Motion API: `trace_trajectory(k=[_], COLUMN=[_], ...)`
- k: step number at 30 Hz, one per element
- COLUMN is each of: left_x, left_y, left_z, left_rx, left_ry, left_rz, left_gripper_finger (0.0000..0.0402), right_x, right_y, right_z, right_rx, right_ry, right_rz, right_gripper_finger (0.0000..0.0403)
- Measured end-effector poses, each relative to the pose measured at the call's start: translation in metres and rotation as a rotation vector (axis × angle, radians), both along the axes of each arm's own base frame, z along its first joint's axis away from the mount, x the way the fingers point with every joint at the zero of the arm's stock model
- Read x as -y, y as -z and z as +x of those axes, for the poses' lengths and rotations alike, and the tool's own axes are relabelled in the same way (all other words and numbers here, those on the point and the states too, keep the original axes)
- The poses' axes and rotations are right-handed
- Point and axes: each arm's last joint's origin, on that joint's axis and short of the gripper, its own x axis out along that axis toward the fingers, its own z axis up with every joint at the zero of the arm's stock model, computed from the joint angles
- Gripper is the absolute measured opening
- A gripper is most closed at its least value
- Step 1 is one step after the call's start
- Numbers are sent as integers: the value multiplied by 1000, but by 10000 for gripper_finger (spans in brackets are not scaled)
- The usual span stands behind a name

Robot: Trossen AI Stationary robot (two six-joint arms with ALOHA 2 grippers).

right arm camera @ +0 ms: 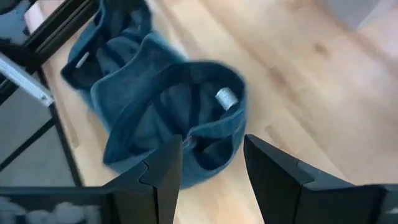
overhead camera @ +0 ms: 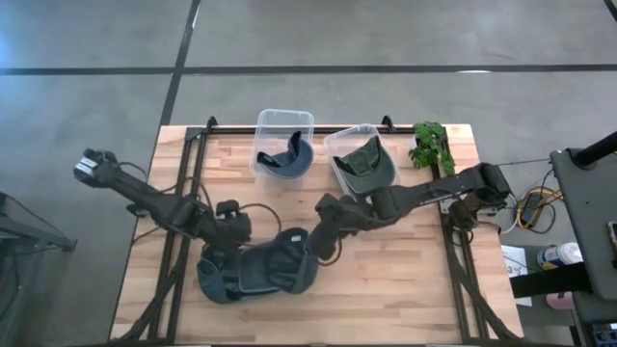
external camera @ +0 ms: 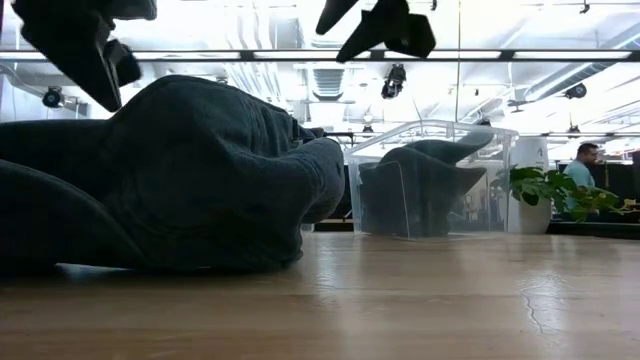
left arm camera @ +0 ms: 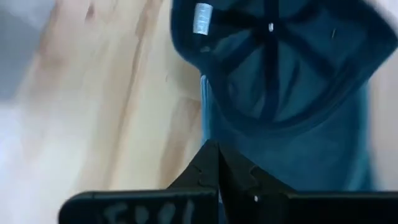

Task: Pick & Place hat
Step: Put the right blue cap into the left bin

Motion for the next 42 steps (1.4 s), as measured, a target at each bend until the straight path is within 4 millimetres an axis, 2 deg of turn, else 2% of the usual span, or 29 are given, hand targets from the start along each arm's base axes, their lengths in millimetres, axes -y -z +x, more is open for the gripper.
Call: trace_trajectory(k=[4,9,13,17,20,24,35,38,42], left_x=[0,0,3,3,0,-2,-3,-2,-3], left_y=[14,33,37,40,47,56,79,81,81], left_z=[8,20,26,26,25,26,29,31,31], left_rx=[-42,-90,-108,-109,-120,-119,-38,2,0], left_ry=[100,74,93,101,106,113,76,80,69], left_rz=[103,147,155,137,129,34,-90,-116,-123], left_gripper_finger=[7,59,106,123,125,126,122,103,44], right_x=[-8,-20,-27,-28,-29,-29,-30,-31,-35], right_y=[2,2,2,2,1,0,-1,-2,-3], right_z=[-2,-4,-4,-5,-3,-1,-1,0,0], right_rx=[-10,13,33,36,56,82,94,109,127], right_ry=[23,41,51,76,82,83,107,110,93], right_rz=[39,85,109,110,118,125,121,127,124], right_gripper_finger=[166,166,166,166,166,166,166,166,166])
